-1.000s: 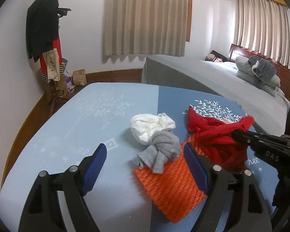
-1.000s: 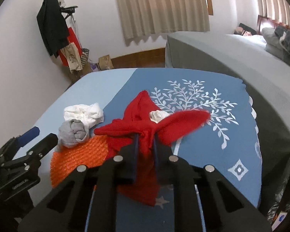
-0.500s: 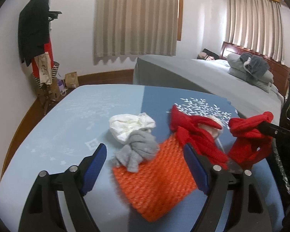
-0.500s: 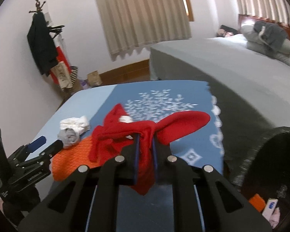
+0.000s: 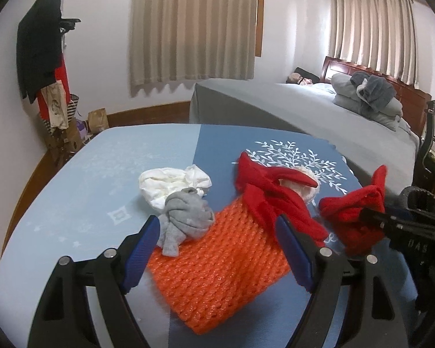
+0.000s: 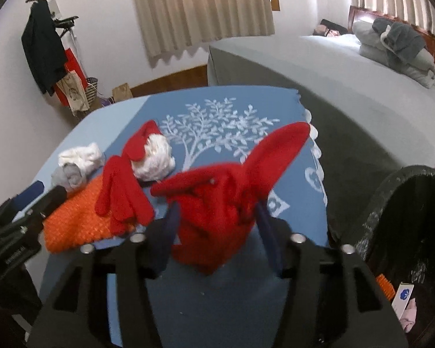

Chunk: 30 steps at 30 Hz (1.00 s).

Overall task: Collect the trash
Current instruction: 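Lift the red cloth with the right gripper while the left gripper grasps the grey knotted sock, then carry the red cloth and grey sock over the black bin and release both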

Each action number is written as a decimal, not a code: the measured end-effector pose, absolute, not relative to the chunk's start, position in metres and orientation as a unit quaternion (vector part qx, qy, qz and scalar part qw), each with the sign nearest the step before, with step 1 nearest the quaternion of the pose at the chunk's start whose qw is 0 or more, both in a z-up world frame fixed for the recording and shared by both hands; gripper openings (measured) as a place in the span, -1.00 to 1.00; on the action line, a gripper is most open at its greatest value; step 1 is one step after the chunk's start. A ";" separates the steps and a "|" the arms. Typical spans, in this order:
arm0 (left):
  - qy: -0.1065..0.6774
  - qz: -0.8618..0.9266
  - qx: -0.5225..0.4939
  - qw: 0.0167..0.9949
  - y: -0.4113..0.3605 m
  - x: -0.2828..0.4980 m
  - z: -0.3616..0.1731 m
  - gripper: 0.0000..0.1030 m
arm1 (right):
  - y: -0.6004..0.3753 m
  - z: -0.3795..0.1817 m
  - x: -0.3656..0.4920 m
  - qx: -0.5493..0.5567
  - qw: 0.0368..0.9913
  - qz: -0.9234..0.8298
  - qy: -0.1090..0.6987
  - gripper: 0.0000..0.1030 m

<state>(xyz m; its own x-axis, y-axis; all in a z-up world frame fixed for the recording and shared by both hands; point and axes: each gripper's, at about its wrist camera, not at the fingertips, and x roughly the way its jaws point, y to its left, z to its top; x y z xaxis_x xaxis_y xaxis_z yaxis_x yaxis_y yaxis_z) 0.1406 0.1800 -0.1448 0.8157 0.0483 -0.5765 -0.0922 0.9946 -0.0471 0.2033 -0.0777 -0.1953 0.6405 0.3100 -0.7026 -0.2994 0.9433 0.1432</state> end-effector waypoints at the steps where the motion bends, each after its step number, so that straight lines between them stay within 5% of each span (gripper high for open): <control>1: 0.303 0.037 -0.037 0.952 0.181 0.141 -0.146 0.56 | -0.077 -0.198 0.204 0.005 0.905 0.166 0.392 0.15; 8: 0.307 0.044 -0.043 0.950 0.186 0.144 -0.148 0.56 | -0.069 -0.213 0.218 -0.001 0.891 0.164 0.424 0.17; 13: 0.317 0.052 -0.047 0.946 0.197 0.157 -0.150 0.56 | -0.064 -0.214 0.225 0.004 0.885 0.184 0.427 -0.65; 18: 0.328 0.059 -0.053 0.941 0.205 0.166 -0.153 0.55 | -0.063 -0.211 0.224 0.009 0.887 0.196 0.419 -0.75; 22: 0.351 0.052 -0.062 0.933 0.211 0.175 -0.160 0.22 | -0.061 -0.208 0.222 0.005 0.889 0.199 0.413 -0.75; 24: 0.360 0.051 -0.070 0.929 0.215 0.178 -0.163 -0.11 | -0.060 -0.206 0.221 0.002 0.891 0.200 0.408 -0.75; 30: 0.346 0.045 -0.066 0.935 0.213 0.171 -0.159 -0.29 | -0.061 -0.199 0.216 -0.002 0.893 0.206 0.399 -0.75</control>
